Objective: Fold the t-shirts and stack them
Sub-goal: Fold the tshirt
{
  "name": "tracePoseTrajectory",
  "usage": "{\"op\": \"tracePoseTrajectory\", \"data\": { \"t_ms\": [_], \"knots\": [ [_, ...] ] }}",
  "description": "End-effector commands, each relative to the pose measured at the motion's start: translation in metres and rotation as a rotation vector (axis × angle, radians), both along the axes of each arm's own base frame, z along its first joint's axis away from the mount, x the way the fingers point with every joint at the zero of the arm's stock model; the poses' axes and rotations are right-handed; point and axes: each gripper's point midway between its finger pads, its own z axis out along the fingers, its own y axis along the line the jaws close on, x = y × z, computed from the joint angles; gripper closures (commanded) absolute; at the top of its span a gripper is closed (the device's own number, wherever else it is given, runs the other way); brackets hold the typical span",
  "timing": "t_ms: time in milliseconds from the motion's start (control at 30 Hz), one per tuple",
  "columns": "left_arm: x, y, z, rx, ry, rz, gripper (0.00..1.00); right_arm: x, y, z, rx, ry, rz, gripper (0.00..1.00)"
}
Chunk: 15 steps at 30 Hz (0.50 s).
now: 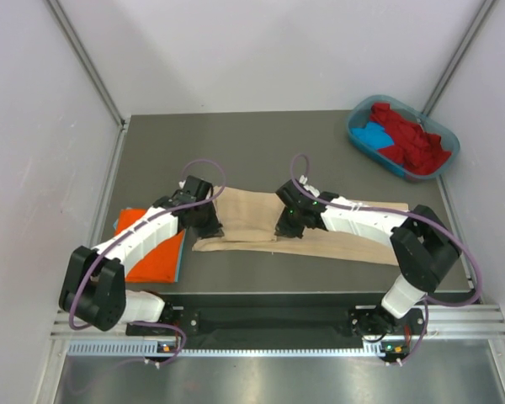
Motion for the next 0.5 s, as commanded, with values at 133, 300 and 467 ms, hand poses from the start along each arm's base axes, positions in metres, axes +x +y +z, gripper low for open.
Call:
{"op": "tracePoseTrajectory", "data": {
  "t_ms": [133, 300, 467],
  "knots": [
    [-0.020, 0.003, -0.016, 0.014, 0.052, -0.009, 0.96, 0.000, -0.010, -0.006, -0.011, -0.011, 0.022, 0.91],
    [-0.005, 0.035, -0.005, 0.214, 0.016, 0.011, 0.82, 0.013, -0.024, 0.003, -0.034, -0.037, 0.064, 0.75],
    [0.039, 0.032, 0.029, 0.275, -0.085, -0.015, 0.74, 0.037, -0.048, 0.019, -0.046, -0.111, 0.088, 0.69]
  ]
}}
